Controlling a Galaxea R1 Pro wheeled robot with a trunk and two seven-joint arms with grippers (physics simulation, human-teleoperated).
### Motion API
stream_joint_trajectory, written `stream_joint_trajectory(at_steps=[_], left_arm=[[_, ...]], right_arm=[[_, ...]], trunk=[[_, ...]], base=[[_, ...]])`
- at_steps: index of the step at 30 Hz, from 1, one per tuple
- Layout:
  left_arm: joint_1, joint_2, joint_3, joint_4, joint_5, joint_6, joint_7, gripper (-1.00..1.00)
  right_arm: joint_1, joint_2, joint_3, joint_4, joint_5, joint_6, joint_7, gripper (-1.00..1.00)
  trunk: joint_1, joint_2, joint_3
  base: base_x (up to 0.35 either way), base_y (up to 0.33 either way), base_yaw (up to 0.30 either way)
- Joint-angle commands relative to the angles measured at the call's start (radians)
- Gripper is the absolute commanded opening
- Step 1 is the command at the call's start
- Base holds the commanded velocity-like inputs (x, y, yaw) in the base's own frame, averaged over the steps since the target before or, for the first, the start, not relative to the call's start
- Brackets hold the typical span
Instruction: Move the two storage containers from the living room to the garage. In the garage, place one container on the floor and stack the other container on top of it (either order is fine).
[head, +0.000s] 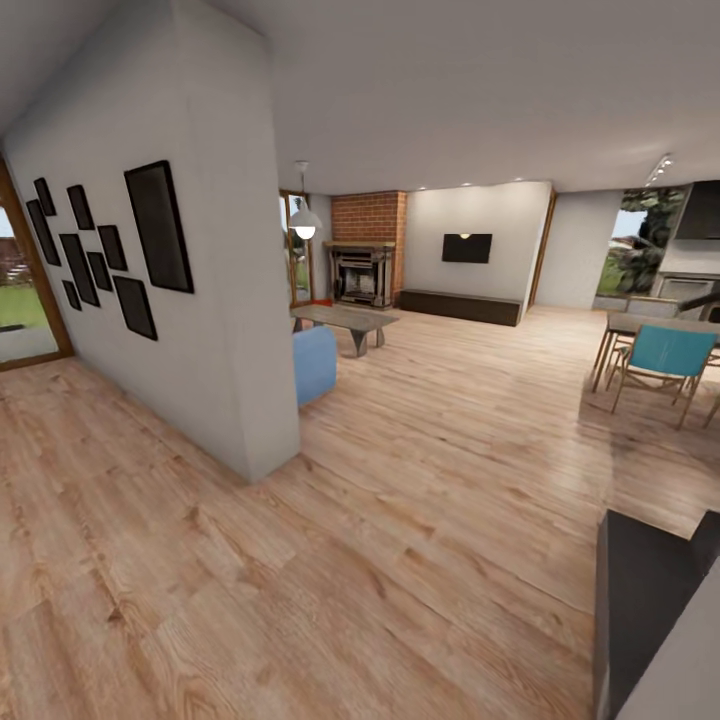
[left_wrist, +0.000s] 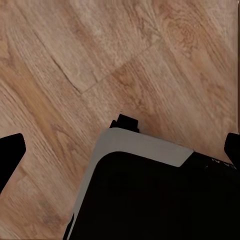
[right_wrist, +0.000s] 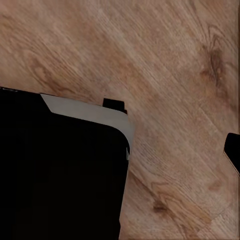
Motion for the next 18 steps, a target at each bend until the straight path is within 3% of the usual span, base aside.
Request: stream_joint_trajectory(at_steps=[1, 14, 18], left_arm=[[-0.001, 0.000, -0.009, 0.000, 0.008, -0.002, 0.002, 1.00], [-0.001, 0.000, -0.009, 0.000, 0.008, -0.001, 0.002, 1.00], [-0.001, 0.000, -0.009, 0.000, 0.008, -0.001, 0.002, 1.00]], right_arm=[[-0.001, 0.000, 0.008, 0.003, -0.009, -0.006, -0.001, 1.00], [-0.001, 0.001, 0.008, 0.003, -0.009, -0.006, -0.002, 1.00], [-0.001, 0.004, 0.008, 0.003, -0.009, -0.006, -0.003, 1.00]], trunk=[[0.001, -0.001, -0.001], [0.001, -0.001, -0.001], [0.001, -0.001, -0.001]], base=[[0.322, 0.000, 0.000], [0.322, 0.000, 0.000], [0.322, 0.000, -0.124]])
